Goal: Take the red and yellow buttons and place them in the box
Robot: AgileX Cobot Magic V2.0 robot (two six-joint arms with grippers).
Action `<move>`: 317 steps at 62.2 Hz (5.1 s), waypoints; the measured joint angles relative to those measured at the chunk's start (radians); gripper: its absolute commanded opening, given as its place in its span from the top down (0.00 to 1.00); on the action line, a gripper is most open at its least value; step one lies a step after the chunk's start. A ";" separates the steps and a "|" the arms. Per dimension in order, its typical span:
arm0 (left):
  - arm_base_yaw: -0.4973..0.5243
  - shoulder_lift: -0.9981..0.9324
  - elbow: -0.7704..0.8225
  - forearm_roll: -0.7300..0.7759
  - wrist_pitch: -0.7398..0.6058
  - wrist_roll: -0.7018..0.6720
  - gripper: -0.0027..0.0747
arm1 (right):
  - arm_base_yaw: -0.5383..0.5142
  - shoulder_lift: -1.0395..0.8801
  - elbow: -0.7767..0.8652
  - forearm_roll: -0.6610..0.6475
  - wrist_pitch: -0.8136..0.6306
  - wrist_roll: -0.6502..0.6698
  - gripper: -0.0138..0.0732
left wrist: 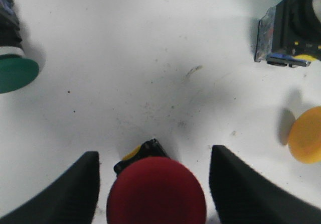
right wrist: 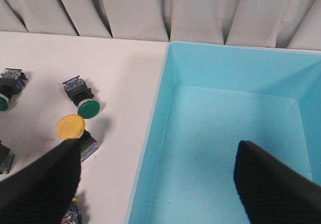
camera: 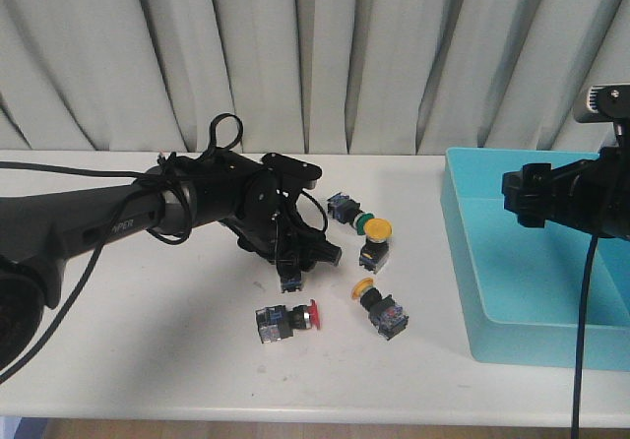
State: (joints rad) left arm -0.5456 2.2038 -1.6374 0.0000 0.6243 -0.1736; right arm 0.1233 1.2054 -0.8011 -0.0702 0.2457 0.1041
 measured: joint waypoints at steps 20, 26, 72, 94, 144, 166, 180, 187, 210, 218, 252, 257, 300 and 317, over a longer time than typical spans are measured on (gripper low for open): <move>0.000 -0.001 0.000 0.000 0.004 -0.006 0.95 | 0.000 0.000 0.000 0.002 0.005 0.000 0.16; 0.000 -0.015 0.000 0.000 0.010 -0.007 0.98 | 0.000 0.000 0.000 0.002 0.008 0.000 0.16; 0.000 -0.410 0.000 -0.493 0.210 0.427 0.98 | 0.401 0.001 0.119 0.000 -0.210 -0.409 0.16; 0.000 -0.410 0.000 -0.791 0.318 0.751 0.98 | 0.467 0.000 0.119 0.000 -0.210 -0.409 0.16; 0.000 -0.411 0.000 -0.877 0.418 0.825 0.85 | 0.470 0.000 0.121 0.003 -0.222 -0.382 0.85; 0.000 -0.411 0.000 -0.859 0.404 0.821 0.38 | 0.470 0.000 0.121 0.003 -0.219 -0.380 0.85; 0.000 -0.411 0.000 -0.858 0.395 0.819 0.31 | 0.470 0.000 0.121 0.003 -0.201 -0.380 0.85; 0.001 -0.411 -0.010 -0.864 0.395 0.818 0.31 | 0.454 0.000 0.121 0.003 -0.201 -0.382 0.85; 0.052 -0.426 -0.261 -0.645 0.395 0.736 0.44 | 0.209 0.000 0.060 0.024 -0.173 -0.333 0.85; 0.056 -0.429 -0.312 -0.407 0.393 0.601 0.66 | 0.069 0.009 -0.010 0.070 -0.159 -0.267 0.85; 0.060 -0.417 -0.314 -0.016 0.418 0.286 0.97 | -0.151 0.551 -0.263 0.130 0.119 -0.223 0.83; 0.060 -0.417 -0.314 -0.016 0.431 0.278 0.97 | -0.151 0.616 -0.300 0.132 0.157 -0.223 0.82; 0.060 -0.417 -0.314 -0.028 0.406 0.236 0.91 | -0.128 0.804 -0.471 0.247 0.334 -0.376 0.17; 0.060 -0.417 -0.314 -0.144 0.249 0.237 0.74 | -0.128 0.658 -0.471 0.247 0.350 -0.376 0.17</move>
State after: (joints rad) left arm -0.4852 1.7867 -1.9519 -0.1440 0.8730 0.0630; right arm -0.0046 1.8637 -1.2723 0.1771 0.5954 -0.2717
